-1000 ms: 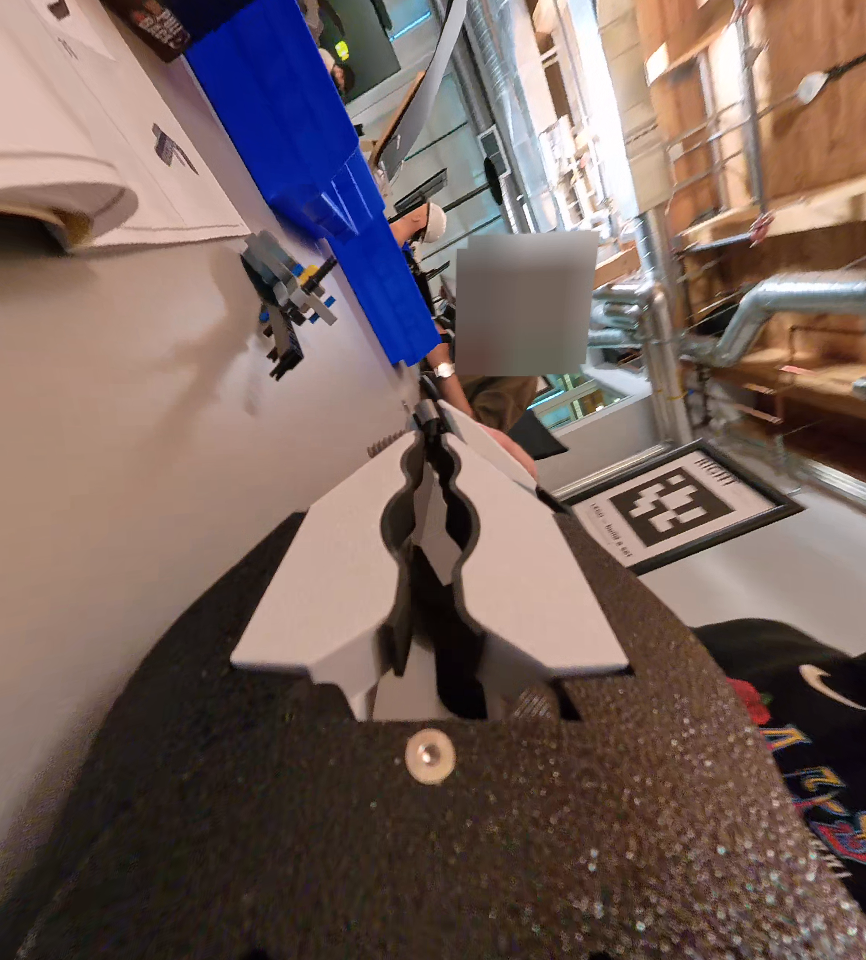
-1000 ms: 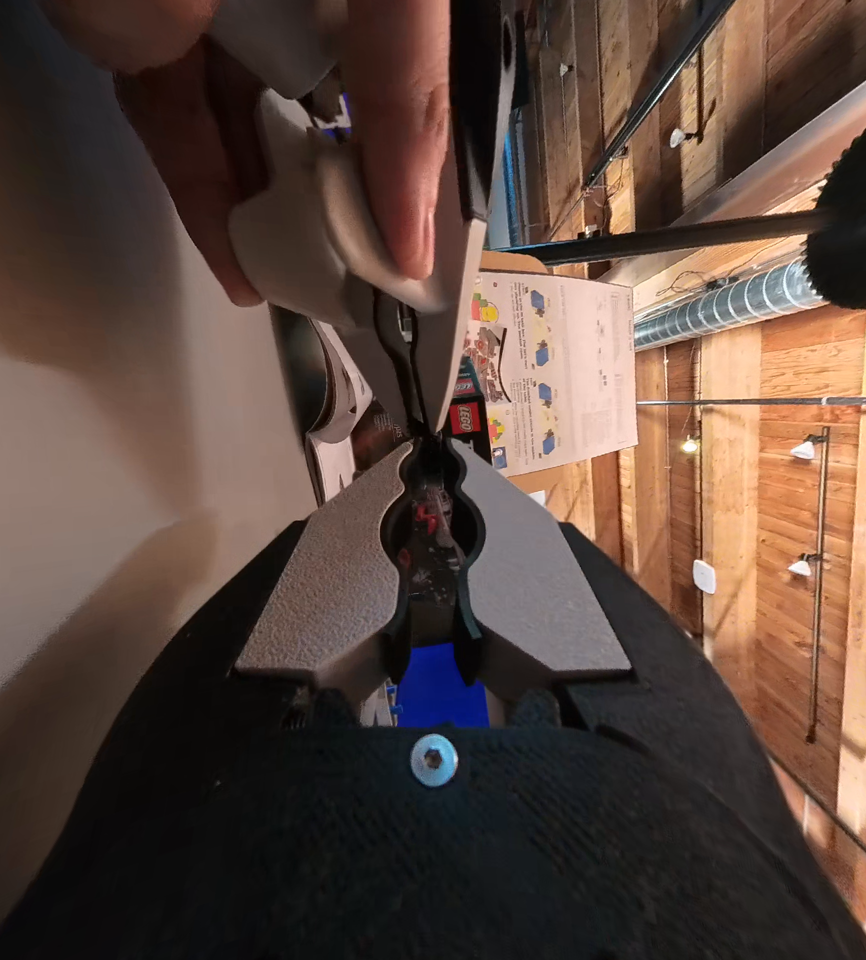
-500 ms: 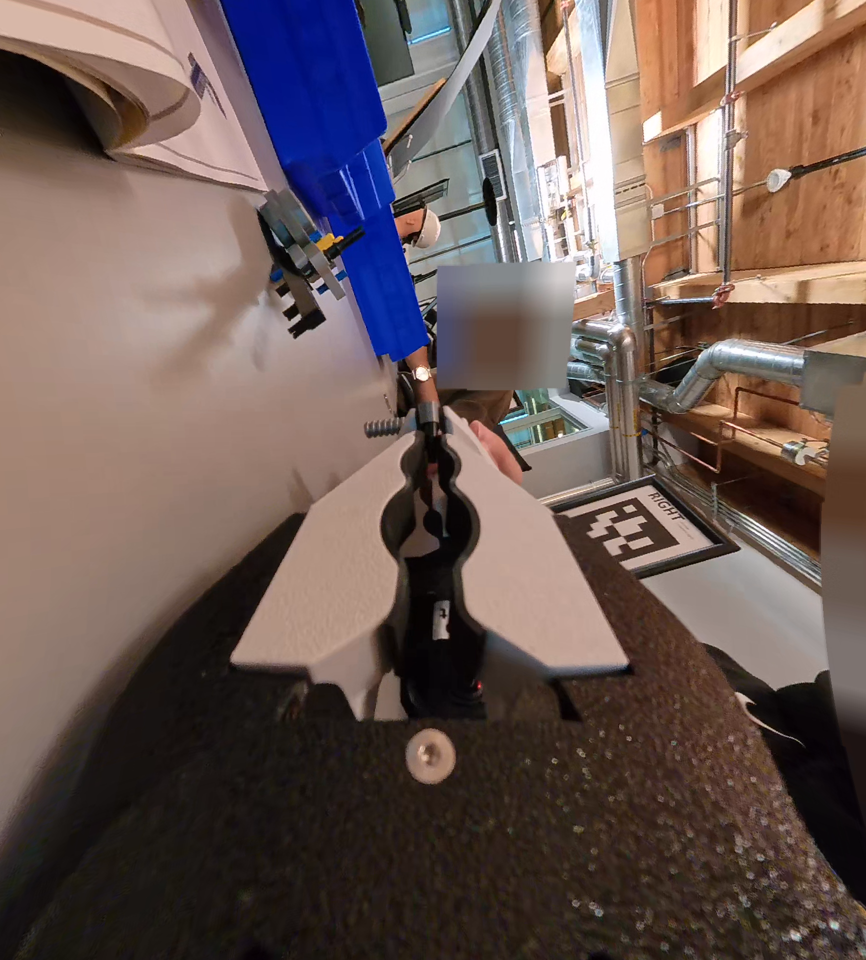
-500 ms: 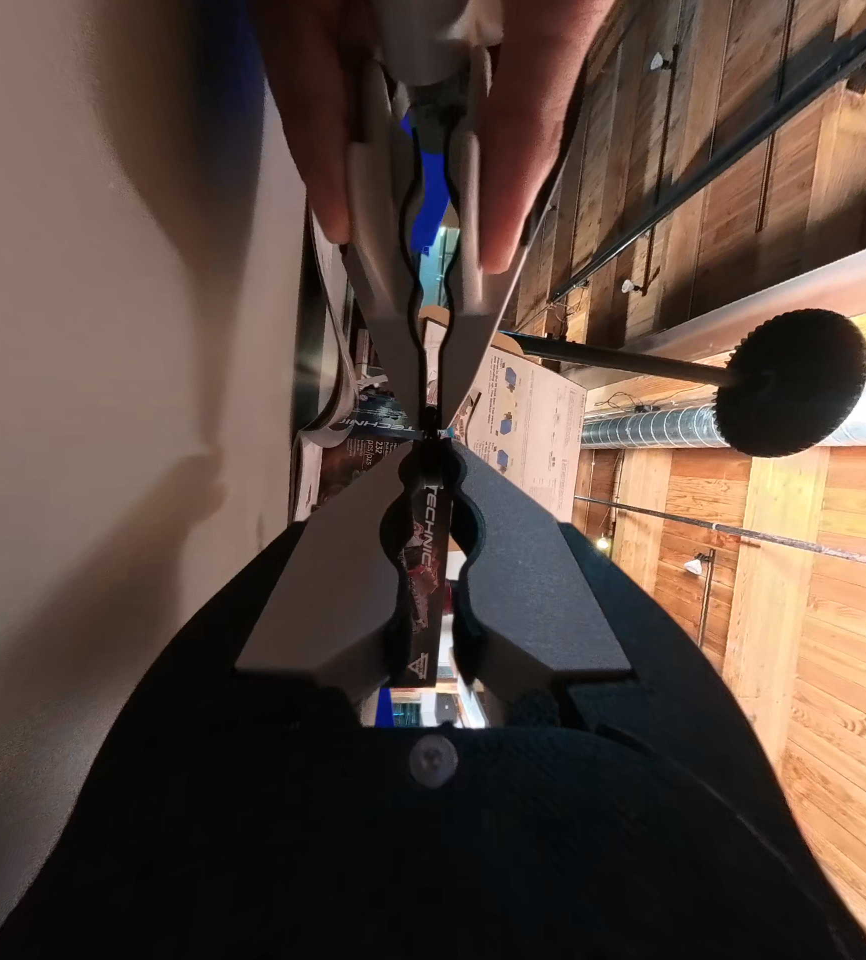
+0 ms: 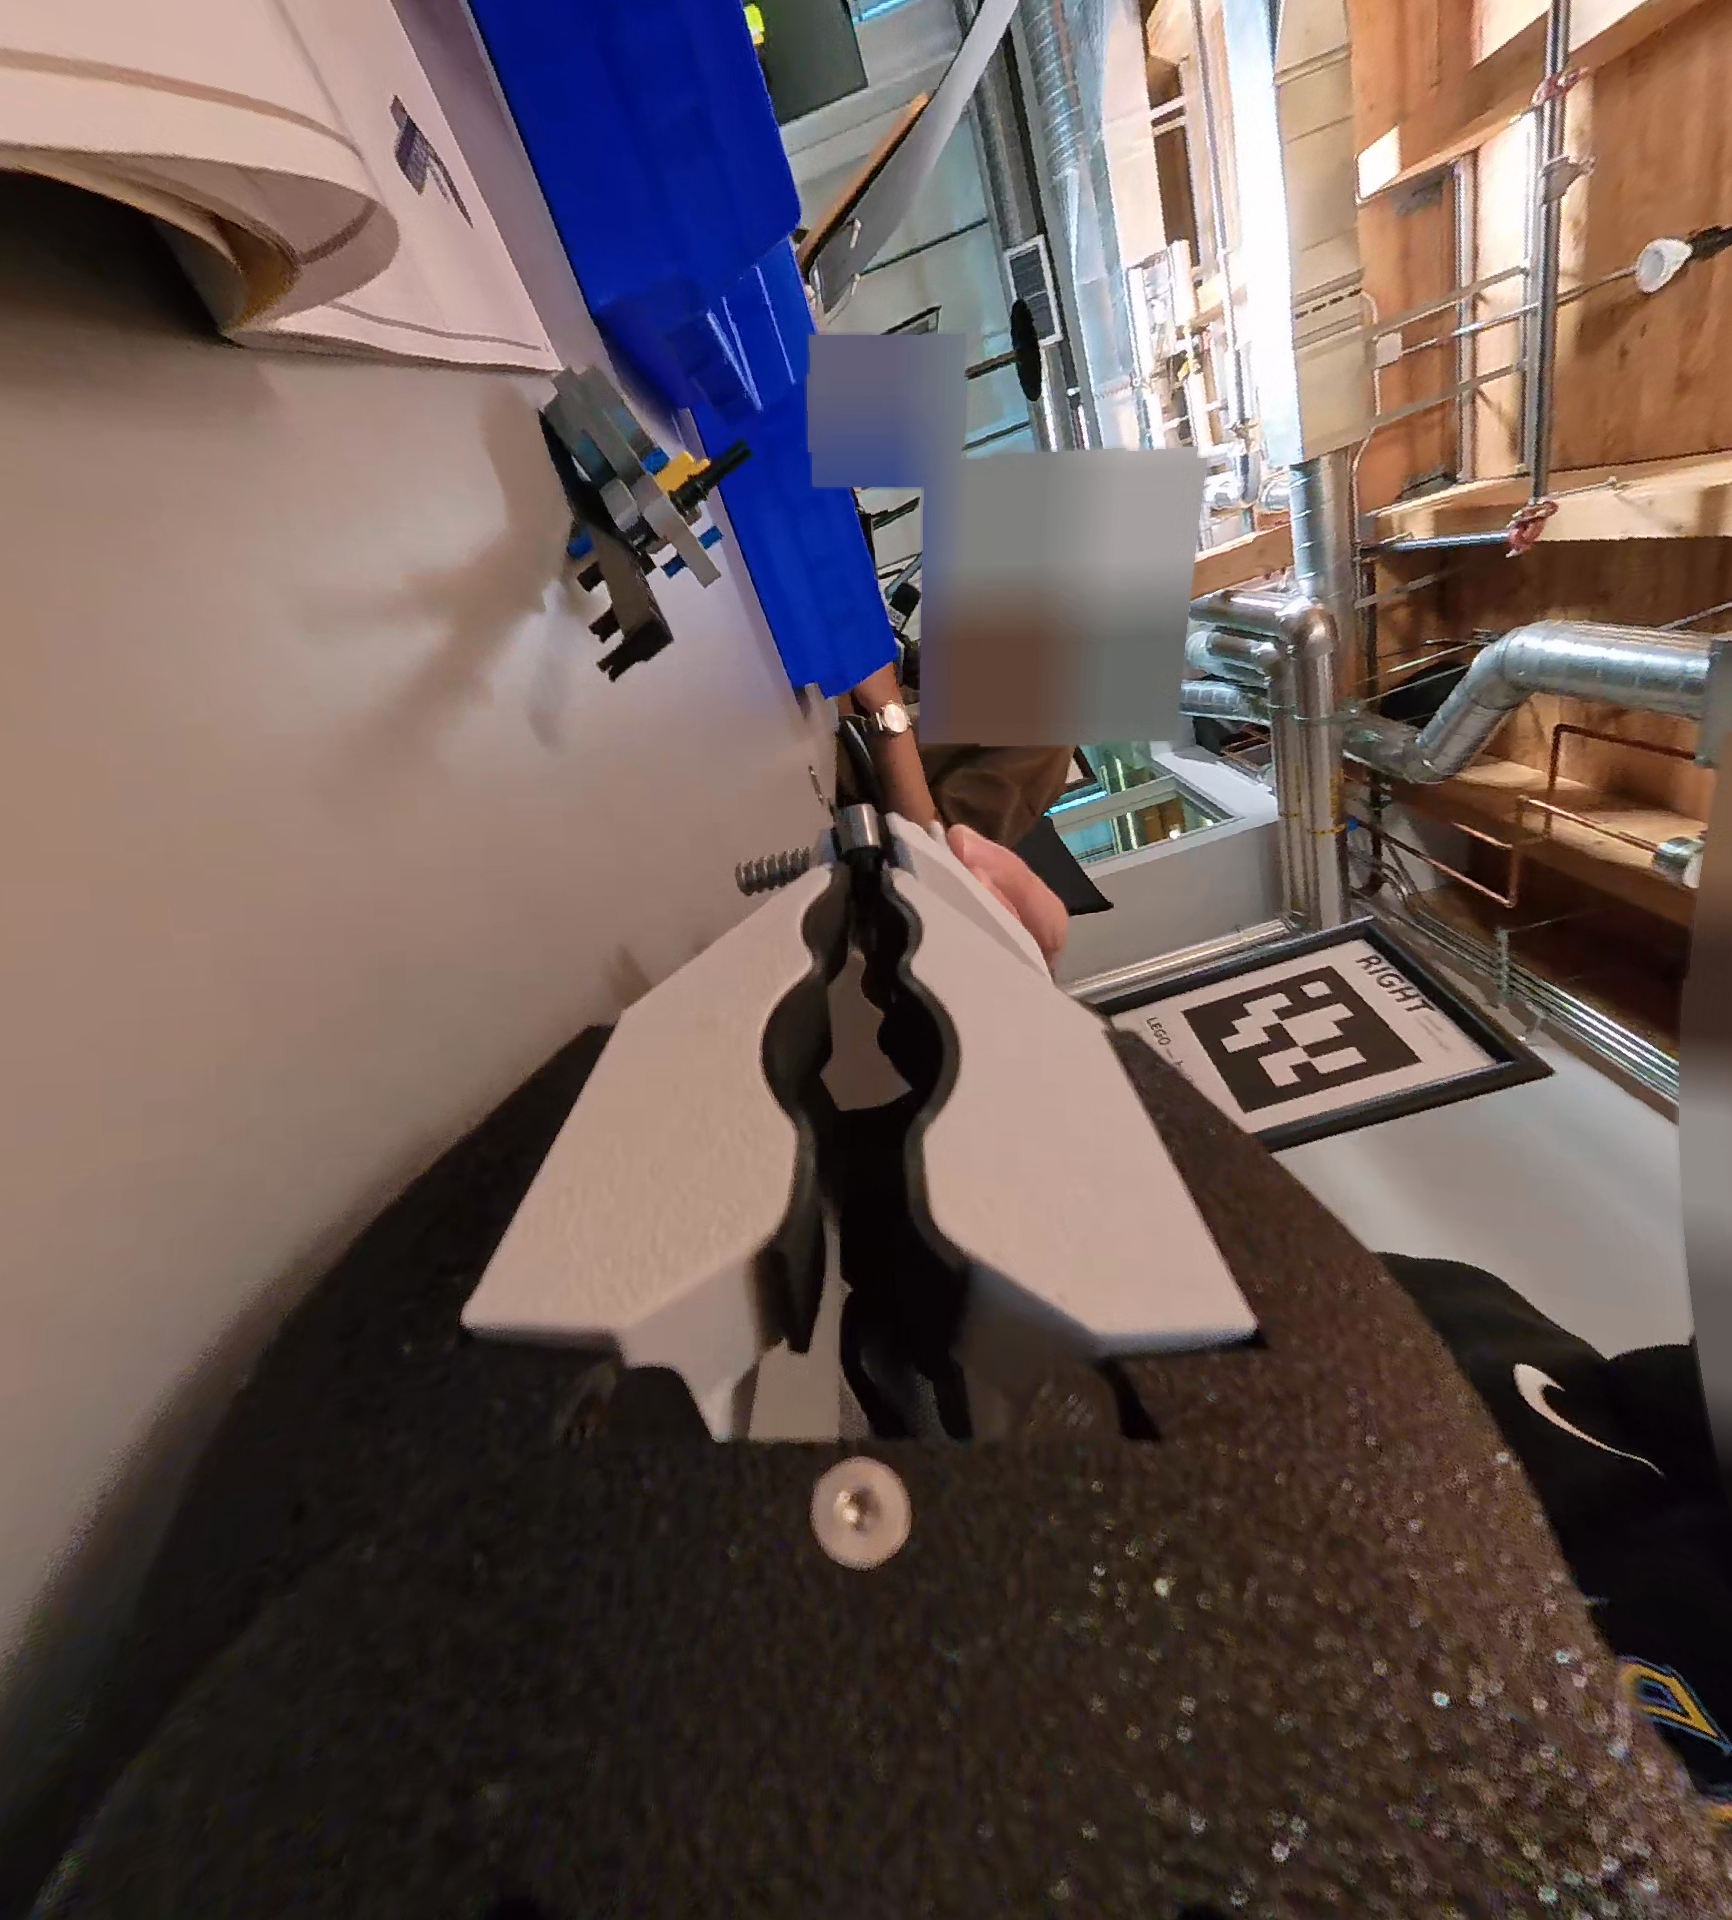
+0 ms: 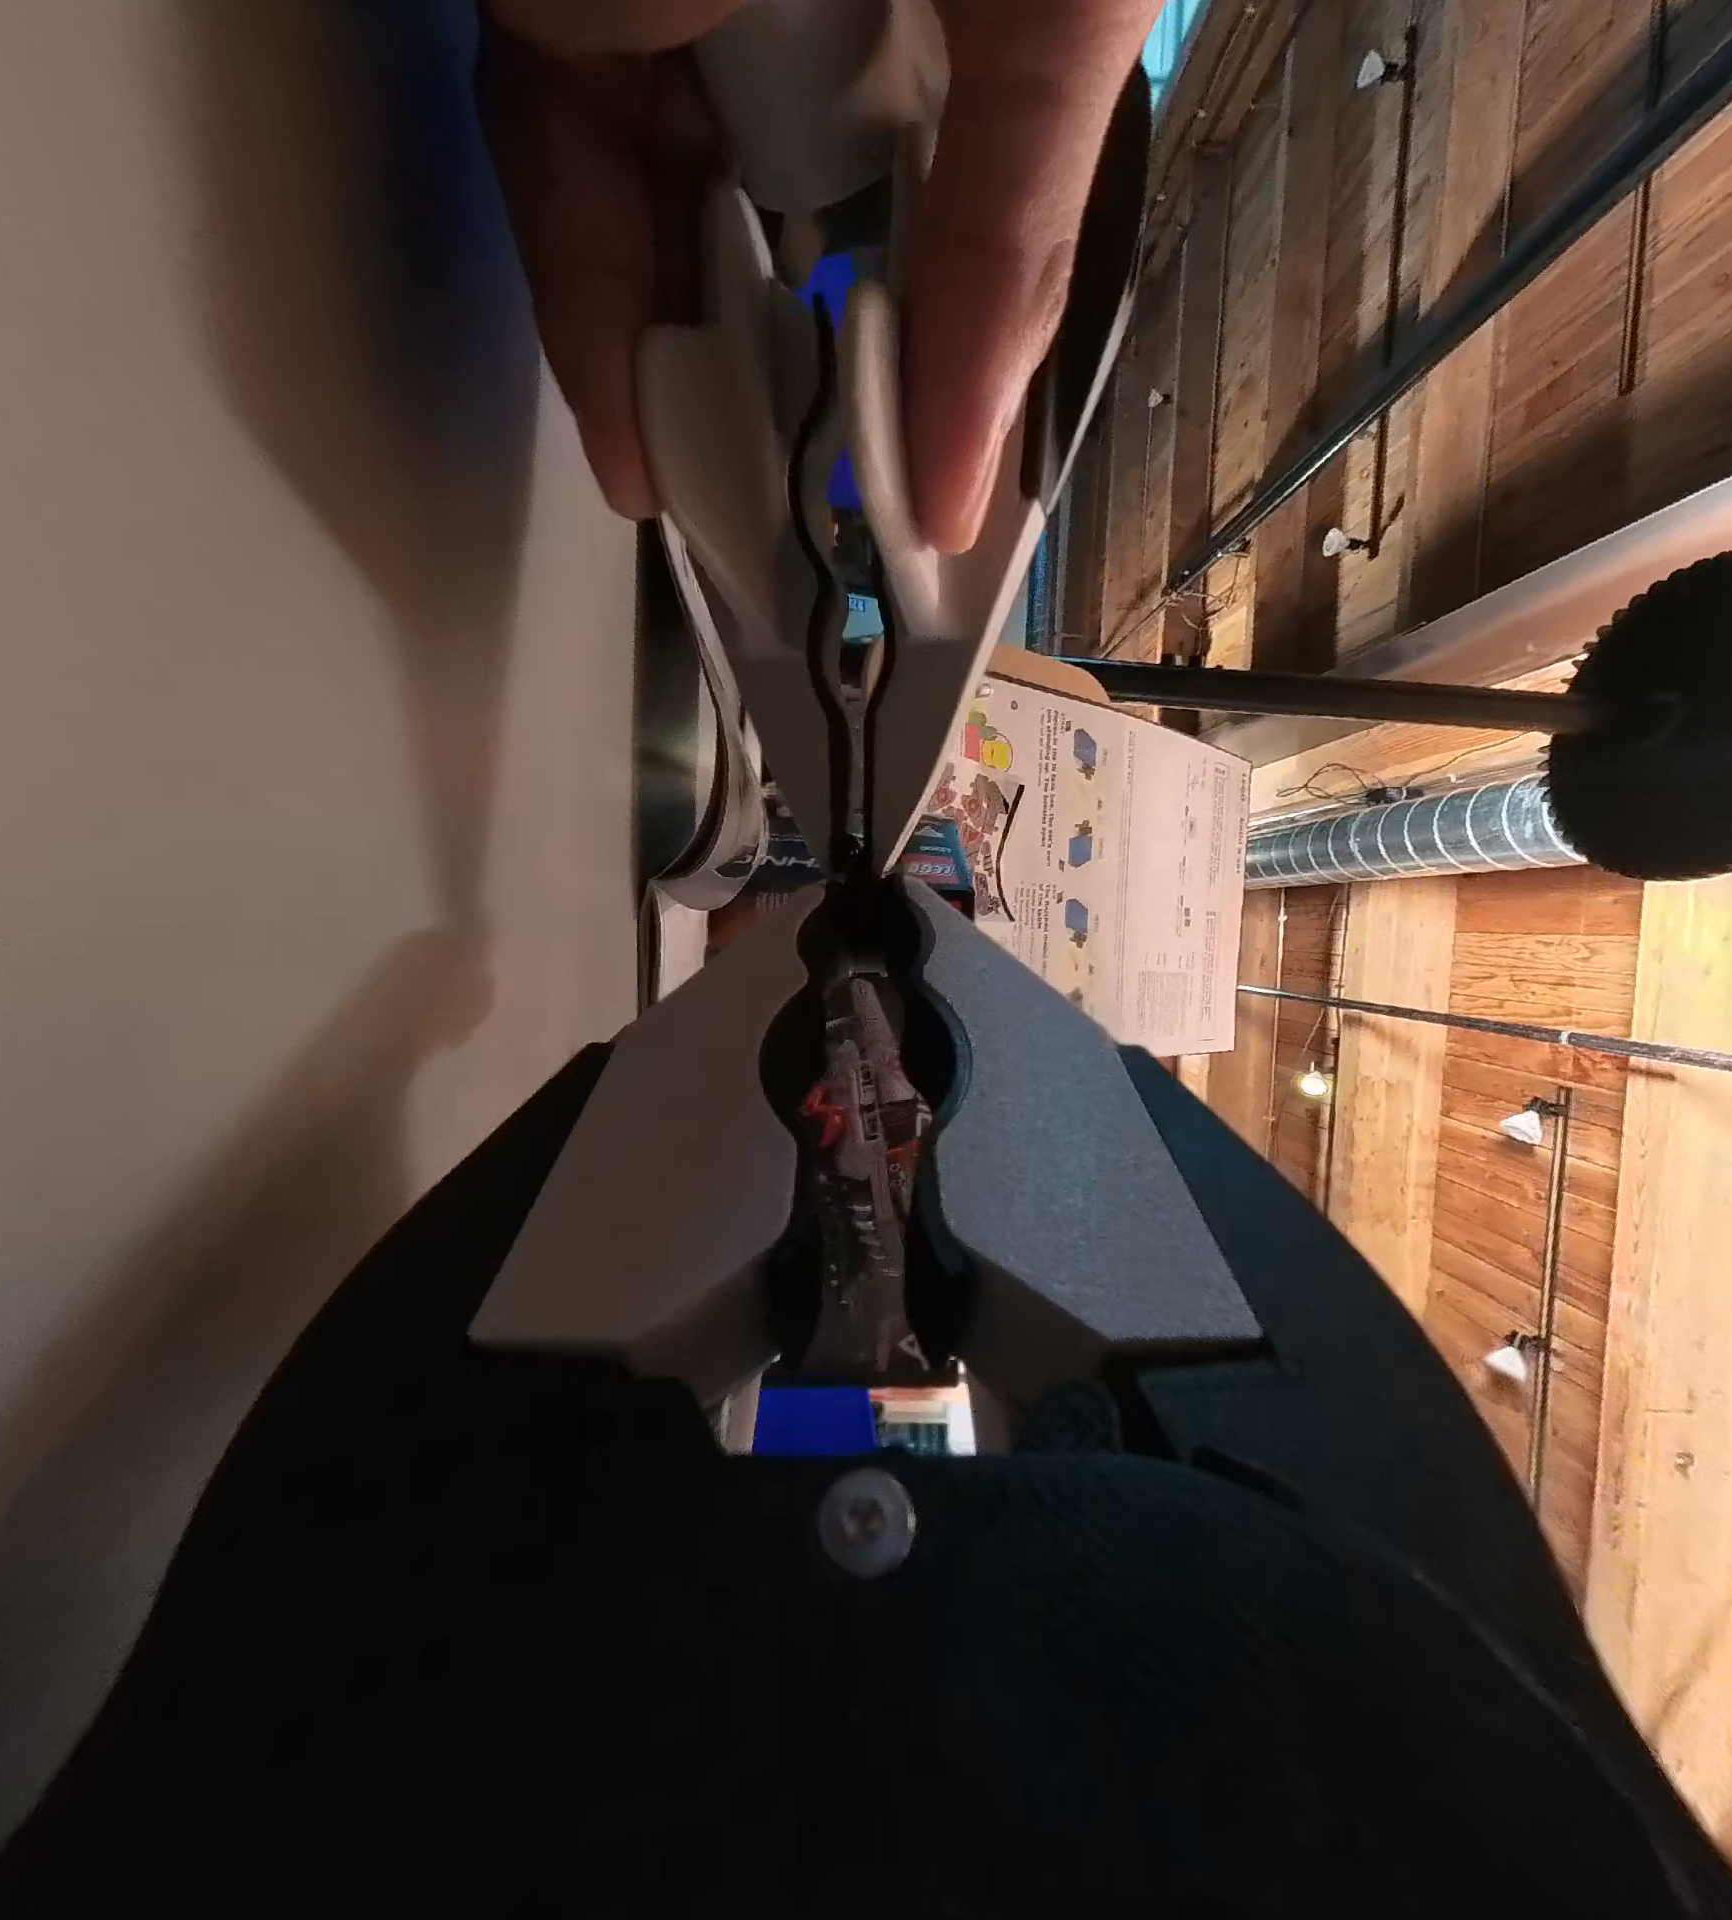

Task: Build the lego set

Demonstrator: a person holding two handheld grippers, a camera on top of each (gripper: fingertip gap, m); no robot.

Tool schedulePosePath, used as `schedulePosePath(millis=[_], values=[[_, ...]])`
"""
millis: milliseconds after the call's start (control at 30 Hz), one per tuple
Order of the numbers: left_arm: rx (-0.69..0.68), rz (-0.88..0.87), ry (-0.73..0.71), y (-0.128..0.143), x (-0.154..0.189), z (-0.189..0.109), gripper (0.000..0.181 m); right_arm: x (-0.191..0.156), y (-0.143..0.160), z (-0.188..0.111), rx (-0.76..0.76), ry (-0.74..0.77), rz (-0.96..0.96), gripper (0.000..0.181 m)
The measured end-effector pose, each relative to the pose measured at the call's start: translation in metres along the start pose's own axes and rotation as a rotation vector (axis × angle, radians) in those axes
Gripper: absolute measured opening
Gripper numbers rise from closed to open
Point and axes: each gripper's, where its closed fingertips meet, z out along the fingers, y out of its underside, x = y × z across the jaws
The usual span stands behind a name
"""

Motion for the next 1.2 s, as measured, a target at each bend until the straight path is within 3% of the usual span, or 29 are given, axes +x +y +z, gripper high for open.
schedulePosePath(millis=[167,233,267,300,333,633,800,1200], values=[[-0.053,-0.04,0.012,0.006,-0.001,-0.001,0.002,-0.002,-0.002,-0.005,0.044,-0.004,-0.037,0.004],[-0.084,-0.025,-0.006,0.009,-0.003,-0.001,0.002,-0.006,-0.003,-0.008,0.064,-0.013,-0.064,0.148],[-0.094,-0.007,-0.023,0.01,-0.004,-0.001,0.002,-0.007,-0.003,-0.009,0.066,-0.02,-0.076,0.148],[-0.102,0.025,-0.048,0.011,-0.006,-0.001,0.003,-0.009,-0.002,-0.009,0.064,-0.027,-0.087,0.138],[-0.105,0.063,-0.07,0.011,-0.008,0.0,0.002,-0.01,-0.002,-0.009,0.061,-0.03,-0.094,0.004],[-0.114,0.304,-0.271,0.007,-0.022,0.003,0.003,-0.021,0.002,-0.005,0.018,-0.098,-0.083,0.004],[-0.179,0.562,-0.449,0.004,-0.029,0.003,0.003,-0.024,0.004,-0.002,0.003,-0.129,-0.025,0.005],[-0.241,0.957,-0.654,-0.002,-0.035,0.005,0.005,-0.027,0.007,0.0,-0.005,-0.155,0.041,0.006]])
